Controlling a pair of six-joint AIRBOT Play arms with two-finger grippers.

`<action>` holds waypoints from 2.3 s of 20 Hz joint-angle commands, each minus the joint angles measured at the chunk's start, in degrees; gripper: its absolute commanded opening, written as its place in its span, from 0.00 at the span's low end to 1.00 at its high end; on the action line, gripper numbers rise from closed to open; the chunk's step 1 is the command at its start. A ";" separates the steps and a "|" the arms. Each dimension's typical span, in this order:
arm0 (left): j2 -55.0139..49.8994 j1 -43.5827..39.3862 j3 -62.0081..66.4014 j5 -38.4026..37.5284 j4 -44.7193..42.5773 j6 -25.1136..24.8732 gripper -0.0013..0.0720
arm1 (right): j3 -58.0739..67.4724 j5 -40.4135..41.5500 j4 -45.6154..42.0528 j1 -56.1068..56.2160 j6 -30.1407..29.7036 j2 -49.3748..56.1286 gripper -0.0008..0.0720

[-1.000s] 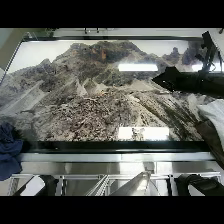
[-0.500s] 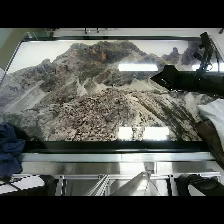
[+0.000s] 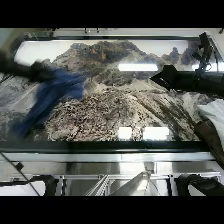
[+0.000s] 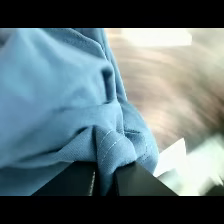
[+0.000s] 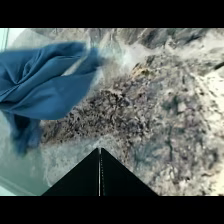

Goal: Fold the shirts.

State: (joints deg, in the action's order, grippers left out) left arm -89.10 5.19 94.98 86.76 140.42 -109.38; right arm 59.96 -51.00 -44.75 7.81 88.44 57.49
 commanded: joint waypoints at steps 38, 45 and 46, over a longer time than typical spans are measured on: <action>19.82 -13.42 -66.99 -24.50 -3.06 6.62 0.88 | 10.88 -11.02 -6.34 -12.94 -7.19 35.93 0.96; 14.01 -12.85 -60.78 -28.00 -8.46 8.96 0.87 | 15.08 -12.22 11.45 -9.29 -16.37 46.12 0.67; 11.65 -13.44 -59.14 -26.99 -8.46 8.90 0.71 | 15.08 -12.22 12.98 -9.25 -16.79 46.18 0.63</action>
State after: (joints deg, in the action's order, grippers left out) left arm -73.19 -7.68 32.73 60.58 133.69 -100.90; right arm 74.00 -62.83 -38.76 -2.13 74.70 101.27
